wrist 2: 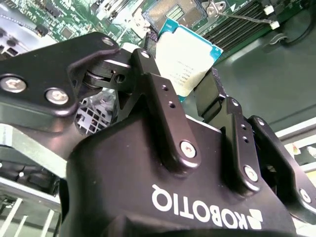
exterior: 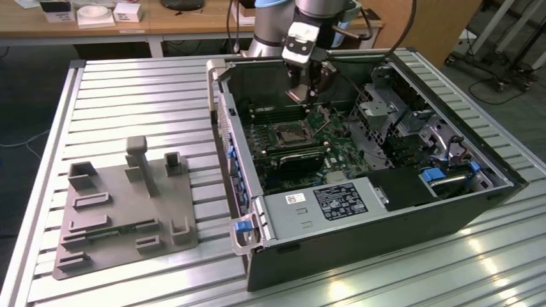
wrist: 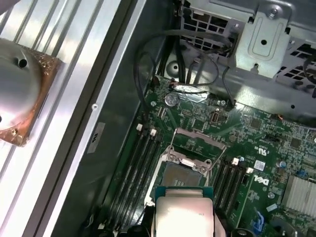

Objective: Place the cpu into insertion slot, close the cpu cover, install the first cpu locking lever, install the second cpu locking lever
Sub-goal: 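Place the cpu into insertion slot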

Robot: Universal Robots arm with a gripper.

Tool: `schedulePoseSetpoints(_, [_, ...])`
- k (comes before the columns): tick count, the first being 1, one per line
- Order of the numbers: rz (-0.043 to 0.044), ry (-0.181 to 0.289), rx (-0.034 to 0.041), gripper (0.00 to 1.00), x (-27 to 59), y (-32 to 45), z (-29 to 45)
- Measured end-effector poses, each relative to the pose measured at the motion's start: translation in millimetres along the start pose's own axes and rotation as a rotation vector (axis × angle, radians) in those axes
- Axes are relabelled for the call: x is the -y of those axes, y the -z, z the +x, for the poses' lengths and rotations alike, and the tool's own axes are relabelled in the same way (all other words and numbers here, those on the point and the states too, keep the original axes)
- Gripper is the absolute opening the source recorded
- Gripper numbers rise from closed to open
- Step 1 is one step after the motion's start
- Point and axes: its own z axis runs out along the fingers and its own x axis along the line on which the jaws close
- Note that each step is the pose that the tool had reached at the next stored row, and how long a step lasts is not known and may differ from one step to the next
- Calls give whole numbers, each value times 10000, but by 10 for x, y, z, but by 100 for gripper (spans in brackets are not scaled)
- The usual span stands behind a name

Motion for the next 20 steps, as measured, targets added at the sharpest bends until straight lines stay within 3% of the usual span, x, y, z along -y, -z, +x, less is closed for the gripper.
schedulePoseSetpoints(8, [34,-275,10,54,7,-130,10])
schedulePoseSetpoints(16, [31,-1417,98,54,15,-231,9])
schedulePoseSetpoints(20, [37,-1636,113,54,23,-302,10])
